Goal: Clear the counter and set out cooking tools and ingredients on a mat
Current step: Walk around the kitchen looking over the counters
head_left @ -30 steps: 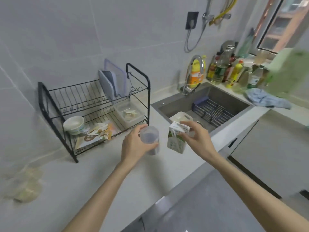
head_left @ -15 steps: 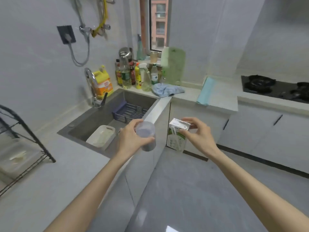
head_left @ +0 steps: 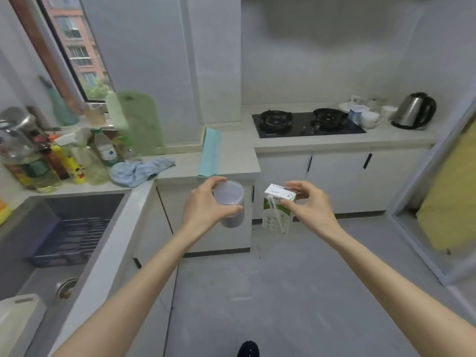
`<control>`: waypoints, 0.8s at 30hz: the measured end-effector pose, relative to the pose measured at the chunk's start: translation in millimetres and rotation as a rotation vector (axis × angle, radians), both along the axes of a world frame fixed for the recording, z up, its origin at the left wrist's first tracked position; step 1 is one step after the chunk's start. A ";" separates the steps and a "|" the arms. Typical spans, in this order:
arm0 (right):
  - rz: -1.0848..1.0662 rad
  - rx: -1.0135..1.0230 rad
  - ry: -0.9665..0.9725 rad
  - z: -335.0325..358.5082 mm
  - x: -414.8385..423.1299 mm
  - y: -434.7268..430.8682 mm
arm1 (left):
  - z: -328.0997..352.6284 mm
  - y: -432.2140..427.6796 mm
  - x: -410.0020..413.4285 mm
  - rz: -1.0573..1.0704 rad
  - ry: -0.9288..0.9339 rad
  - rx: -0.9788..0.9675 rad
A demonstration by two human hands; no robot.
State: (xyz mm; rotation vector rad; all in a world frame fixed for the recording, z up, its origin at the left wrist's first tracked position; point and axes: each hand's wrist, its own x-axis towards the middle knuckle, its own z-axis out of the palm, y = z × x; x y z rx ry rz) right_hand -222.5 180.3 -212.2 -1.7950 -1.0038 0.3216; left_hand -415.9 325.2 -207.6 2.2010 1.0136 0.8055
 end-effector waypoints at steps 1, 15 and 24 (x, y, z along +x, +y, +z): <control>-0.020 -0.006 0.005 -0.7 12.7 2.8 | -0.6 8.1 16.5 -0.030 -0.004 0.002; -0.366 -0.028 -0.074 18.7 220.3 62.4 | 16.4 114.9 280.2 -0.409 -0.018 -0.012; -0.472 -0.064 -0.061 4.0 359.3 69.5 | 13.3 129.7 438.2 -0.518 0.004 -0.025</control>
